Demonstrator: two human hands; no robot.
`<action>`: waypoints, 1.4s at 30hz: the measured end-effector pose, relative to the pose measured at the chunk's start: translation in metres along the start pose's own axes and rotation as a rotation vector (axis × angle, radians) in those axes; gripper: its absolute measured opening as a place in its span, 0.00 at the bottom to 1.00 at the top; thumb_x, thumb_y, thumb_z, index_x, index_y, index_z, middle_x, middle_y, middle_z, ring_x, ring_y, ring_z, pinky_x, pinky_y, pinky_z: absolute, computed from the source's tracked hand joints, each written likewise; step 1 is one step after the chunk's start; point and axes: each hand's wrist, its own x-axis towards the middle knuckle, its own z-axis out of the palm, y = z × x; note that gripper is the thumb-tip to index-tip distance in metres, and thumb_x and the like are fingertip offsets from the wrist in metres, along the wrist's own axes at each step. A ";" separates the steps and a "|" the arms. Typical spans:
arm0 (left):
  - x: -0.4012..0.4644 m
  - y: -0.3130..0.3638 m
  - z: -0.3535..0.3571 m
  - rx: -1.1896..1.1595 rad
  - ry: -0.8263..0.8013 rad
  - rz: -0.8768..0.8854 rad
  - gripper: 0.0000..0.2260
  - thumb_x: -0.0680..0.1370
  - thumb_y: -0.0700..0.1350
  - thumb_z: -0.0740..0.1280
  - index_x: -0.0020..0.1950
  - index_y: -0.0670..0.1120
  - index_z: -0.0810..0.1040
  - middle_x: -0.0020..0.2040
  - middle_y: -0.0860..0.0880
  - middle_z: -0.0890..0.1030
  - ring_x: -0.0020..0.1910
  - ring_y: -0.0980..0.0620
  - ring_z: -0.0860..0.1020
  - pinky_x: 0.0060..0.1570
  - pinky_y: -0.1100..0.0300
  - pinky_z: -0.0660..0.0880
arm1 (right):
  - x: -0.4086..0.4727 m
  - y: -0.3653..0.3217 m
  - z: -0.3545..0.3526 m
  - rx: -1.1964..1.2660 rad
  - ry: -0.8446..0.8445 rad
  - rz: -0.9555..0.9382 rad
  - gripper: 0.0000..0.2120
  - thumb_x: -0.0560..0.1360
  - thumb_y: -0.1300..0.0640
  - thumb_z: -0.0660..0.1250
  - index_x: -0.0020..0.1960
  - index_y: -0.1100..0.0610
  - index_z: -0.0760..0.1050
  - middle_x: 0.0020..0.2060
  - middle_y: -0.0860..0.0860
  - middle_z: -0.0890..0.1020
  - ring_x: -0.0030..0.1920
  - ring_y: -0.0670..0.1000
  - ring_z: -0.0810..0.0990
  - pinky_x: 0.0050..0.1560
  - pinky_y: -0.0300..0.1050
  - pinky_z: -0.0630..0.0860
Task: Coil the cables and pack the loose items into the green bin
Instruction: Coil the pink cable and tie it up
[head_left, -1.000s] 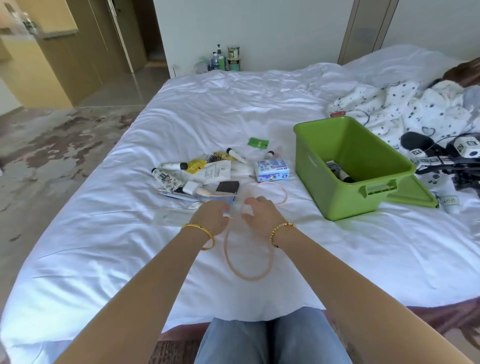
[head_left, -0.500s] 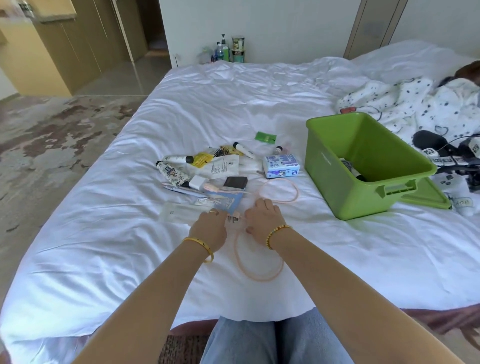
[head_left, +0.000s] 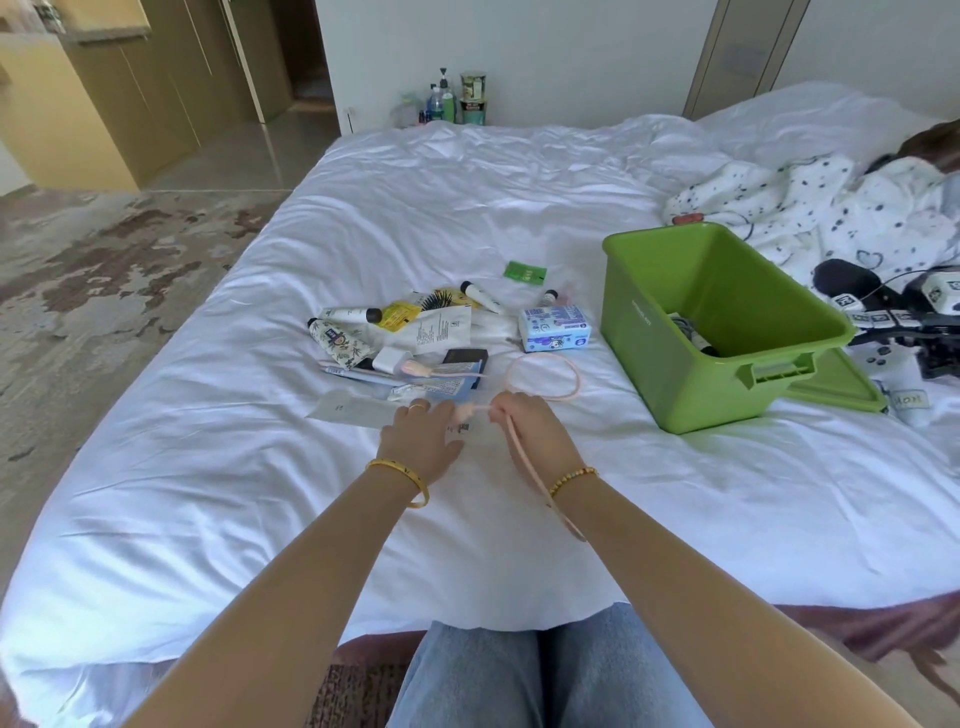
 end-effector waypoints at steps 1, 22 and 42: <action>-0.002 0.004 -0.003 -0.072 0.043 0.015 0.17 0.77 0.52 0.63 0.64 0.48 0.69 0.61 0.43 0.72 0.61 0.42 0.70 0.56 0.50 0.70 | -0.002 -0.004 -0.004 0.039 0.055 -0.017 0.10 0.79 0.61 0.56 0.47 0.63 0.74 0.41 0.60 0.76 0.44 0.54 0.70 0.43 0.46 0.63; -0.081 0.053 -0.023 -0.980 -0.309 -0.207 0.22 0.80 0.59 0.51 0.57 0.45 0.76 0.51 0.49 0.79 0.53 0.49 0.76 0.57 0.55 0.66 | -0.106 -0.030 -0.067 0.614 -0.624 0.210 0.13 0.73 0.64 0.60 0.48 0.52 0.82 0.42 0.44 0.84 0.48 0.46 0.80 0.60 0.46 0.72; -0.130 0.038 0.003 -0.902 -0.508 -0.087 0.07 0.80 0.42 0.61 0.44 0.45 0.77 0.34 0.48 0.76 0.26 0.56 0.76 0.32 0.65 0.79 | -0.120 0.003 0.000 0.597 0.086 0.527 0.11 0.79 0.54 0.56 0.59 0.58 0.67 0.42 0.53 0.76 0.42 0.52 0.75 0.48 0.51 0.74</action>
